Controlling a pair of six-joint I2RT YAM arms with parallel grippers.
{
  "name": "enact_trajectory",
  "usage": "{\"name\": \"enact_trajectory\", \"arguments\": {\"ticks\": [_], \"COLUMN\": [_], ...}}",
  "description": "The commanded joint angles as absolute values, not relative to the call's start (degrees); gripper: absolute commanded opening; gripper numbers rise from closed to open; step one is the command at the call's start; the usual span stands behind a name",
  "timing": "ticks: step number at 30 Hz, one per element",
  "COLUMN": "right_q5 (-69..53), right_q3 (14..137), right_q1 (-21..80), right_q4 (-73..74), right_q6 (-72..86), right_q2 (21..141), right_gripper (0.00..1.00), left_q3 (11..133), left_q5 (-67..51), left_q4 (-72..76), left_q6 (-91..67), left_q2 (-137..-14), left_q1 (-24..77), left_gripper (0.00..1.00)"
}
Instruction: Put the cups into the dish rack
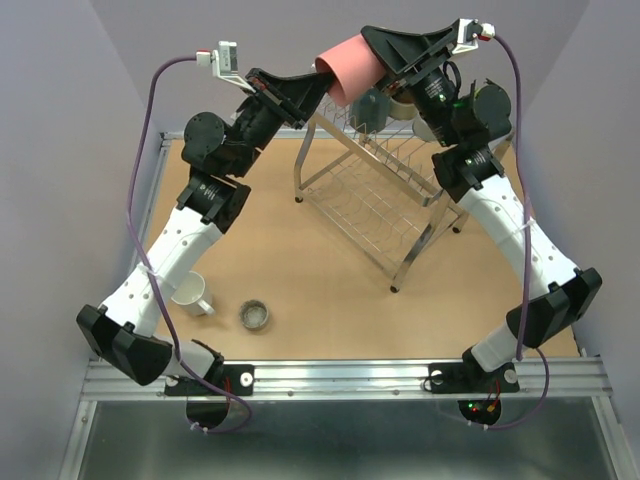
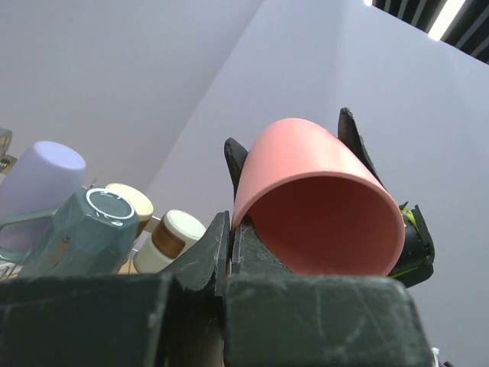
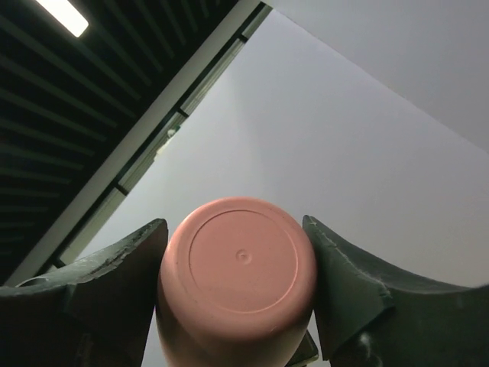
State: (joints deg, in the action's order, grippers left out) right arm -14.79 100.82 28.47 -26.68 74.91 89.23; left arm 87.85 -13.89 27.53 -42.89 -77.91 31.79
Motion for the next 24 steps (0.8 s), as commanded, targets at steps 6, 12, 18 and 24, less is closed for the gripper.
{"name": "enact_trajectory", "arguments": {"ticks": [6, 12, 18, 24], "right_q5": [-15.3, -12.5, -7.4, 0.7], "right_q3": [103.1, 102.0, 105.5, 108.9], "right_q1": [29.4, 28.9, 27.1, 26.6], "right_q4": [-30.9, -26.1, -11.3, 8.7], "right_q6": [74.6, 68.6, 52.1, 32.0], "right_q2": [87.5, 84.9, 80.9, 77.9], "right_gripper": [0.01, 0.0, 0.0, 0.0], "left_q3": [89.8, 89.4, 84.8, 84.5], "left_q5": [-14.8, -14.5, -15.7, -7.4], "left_q4": [29.4, 21.4, 10.5, -10.9], "left_q6": [-41.3, -38.6, -36.1, -28.9], "left_q2": [-78.0, -76.3, -68.7, -61.4], "left_q1": [32.6, 32.3, 27.5, 25.3], "left_gripper": [0.08, 0.87, 0.99, 0.99]}}
